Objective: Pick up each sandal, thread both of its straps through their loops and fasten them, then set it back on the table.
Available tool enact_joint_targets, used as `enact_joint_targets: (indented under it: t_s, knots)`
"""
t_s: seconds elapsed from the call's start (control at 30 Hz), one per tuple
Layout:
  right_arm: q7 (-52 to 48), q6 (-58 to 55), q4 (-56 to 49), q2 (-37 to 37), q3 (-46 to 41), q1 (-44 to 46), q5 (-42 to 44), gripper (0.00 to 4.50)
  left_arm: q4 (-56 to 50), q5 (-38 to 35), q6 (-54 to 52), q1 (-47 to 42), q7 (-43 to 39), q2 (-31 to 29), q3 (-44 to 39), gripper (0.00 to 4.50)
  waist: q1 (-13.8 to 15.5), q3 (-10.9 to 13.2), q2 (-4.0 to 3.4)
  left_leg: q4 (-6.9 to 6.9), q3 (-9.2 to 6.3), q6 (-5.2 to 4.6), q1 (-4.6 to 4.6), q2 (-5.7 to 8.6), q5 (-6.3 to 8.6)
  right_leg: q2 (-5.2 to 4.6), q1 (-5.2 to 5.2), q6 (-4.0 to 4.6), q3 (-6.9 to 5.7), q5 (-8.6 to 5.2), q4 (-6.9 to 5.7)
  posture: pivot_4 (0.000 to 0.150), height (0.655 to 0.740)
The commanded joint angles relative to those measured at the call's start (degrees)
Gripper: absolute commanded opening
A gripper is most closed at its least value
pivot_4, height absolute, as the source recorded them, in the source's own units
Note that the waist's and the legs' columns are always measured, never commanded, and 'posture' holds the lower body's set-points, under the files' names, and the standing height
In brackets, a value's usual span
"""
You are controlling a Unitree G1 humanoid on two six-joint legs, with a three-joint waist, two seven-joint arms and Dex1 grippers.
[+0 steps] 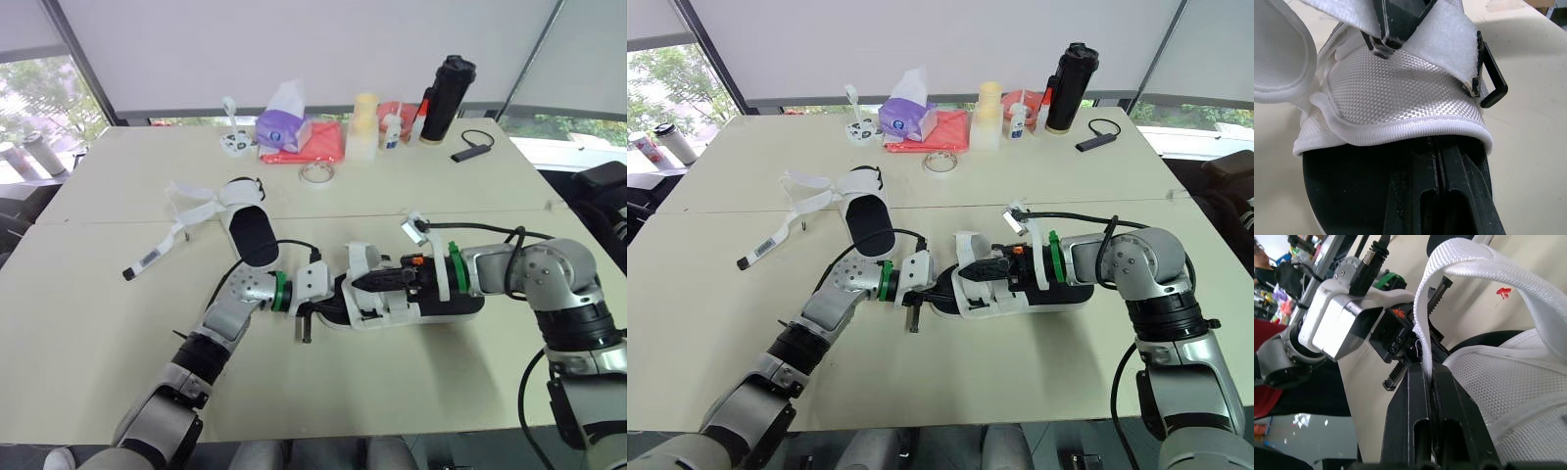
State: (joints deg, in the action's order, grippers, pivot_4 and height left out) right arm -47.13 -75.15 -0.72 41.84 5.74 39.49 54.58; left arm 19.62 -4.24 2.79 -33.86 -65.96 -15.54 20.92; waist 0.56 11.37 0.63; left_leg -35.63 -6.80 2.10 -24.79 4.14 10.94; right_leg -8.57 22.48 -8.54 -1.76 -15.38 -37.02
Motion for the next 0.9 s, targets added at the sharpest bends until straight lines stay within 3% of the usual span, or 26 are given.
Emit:
enact_joint_targets:
  t_s: [0.03,0.53,0.9]
  knots:
    - [-3.05,0.92,-0.50,0.94,1.50,0.53,-2.42,0.05,-0.43,0.50,-0.54,0.51,0.72,-0.24,0.06,0.00,0.01,0.00,0.00,0.00,0.00,0.00,0.00,0.00,0.00,0.00,0.00,0.00,0.00,0.00,0.00,0.150,0.7400]
    - [-15.18,13.93,6.49,3.55,9.92,4.20,-18.19,0.05,-1.28,0.31,-0.92,1.17,1.70,0.05,0.16,0.00,0.10,0.00,0.00,-0.02,0.00,0.01,0.00,0.01,0.00,-0.01,-0.02,-0.01,0.00,0.00,0.00,0.150,0.7400]
    - [-20.96,16.65,0.91,5.46,11.18,3.56,-21.71,0.05,-1.07,0.24,-0.92,0.91,1.85,-0.01,-0.04,0.00,0.13,0.00,0.00,-0.03,0.00,0.02,0.00,0.01,0.01,-0.01,-0.01,-0.02,0.00,0.01,0.00,0.150,0.7400]
